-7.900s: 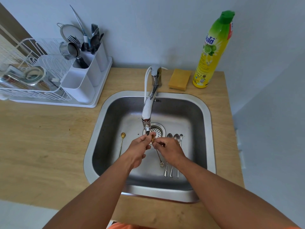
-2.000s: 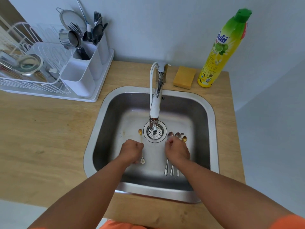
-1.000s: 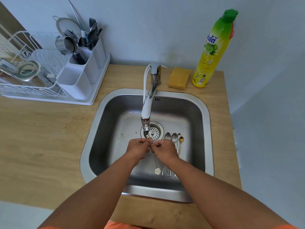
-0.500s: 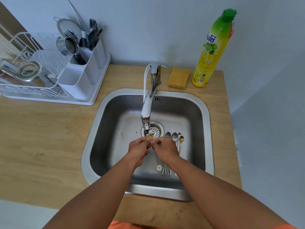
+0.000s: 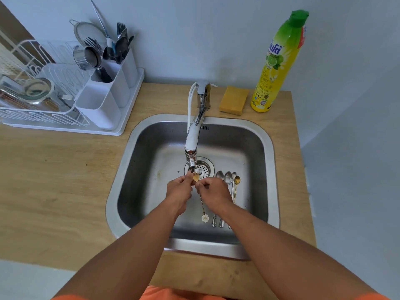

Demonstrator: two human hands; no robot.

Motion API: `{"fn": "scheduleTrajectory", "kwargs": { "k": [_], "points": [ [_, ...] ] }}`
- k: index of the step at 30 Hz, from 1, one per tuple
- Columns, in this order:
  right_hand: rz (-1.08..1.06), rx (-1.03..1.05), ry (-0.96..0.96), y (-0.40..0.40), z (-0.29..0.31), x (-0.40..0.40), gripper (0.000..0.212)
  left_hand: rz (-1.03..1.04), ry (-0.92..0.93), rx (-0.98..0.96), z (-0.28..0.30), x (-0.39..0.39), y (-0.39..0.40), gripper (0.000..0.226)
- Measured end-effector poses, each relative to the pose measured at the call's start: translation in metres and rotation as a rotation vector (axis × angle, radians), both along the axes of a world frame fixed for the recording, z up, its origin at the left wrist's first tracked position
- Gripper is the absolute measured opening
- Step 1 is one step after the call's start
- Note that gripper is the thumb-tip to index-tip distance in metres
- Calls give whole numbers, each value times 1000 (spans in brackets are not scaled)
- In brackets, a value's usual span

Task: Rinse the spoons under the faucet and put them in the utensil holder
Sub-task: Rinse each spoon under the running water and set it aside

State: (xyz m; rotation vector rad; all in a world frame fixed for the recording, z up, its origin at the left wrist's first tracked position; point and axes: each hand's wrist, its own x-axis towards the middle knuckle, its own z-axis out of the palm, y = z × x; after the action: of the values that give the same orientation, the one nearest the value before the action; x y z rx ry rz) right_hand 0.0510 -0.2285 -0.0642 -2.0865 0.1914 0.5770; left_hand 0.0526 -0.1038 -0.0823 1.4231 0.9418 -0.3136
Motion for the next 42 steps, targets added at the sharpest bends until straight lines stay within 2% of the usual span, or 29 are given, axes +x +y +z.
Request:
{"fn": "scheduleTrajectory", "kwargs": {
  "k": [5, 9, 15, 18, 21, 24, 29, 32, 38, 42],
  "points": [
    [50, -14, -44, -9, -3, 2, 25, -64, -15, -297, 5, 1, 10, 21],
    [82, -41, -106, -11, -2, 3, 23, -18, -22, -428, 10, 2, 8, 20],
    [159, -132, -192, -5, -1, -4, 18, 112, 104, -360, 25, 12, -2, 22],
    [163, -146, -217, -1, -1, -10, 16, 81, 265, -267, 33, 14, 0, 33],
    [143, -135, -215, 1, -1, -13, 16, 51, 378, -273, 37, 16, 4, 42],
    [109, -87, -200, 1, -1, -14, 17, 59, 335, -344, 37, 14, 3, 43],
    [44, 24, -159, -2, 1, -5, 22, 104, 94, -392, 27, 4, -4, 15],
    [37, 61, -162, -6, 0, 0, 26, 74, 14, -366, 26, 0, -6, 25],
    [64, 114, -153, -4, -7, -4, 26, 48, -13, -224, 31, 3, -6, 39],
    [39, 217, -156, -3, -9, -7, 22, 70, 18, -191, 32, 7, -5, 26]
  ]
}}
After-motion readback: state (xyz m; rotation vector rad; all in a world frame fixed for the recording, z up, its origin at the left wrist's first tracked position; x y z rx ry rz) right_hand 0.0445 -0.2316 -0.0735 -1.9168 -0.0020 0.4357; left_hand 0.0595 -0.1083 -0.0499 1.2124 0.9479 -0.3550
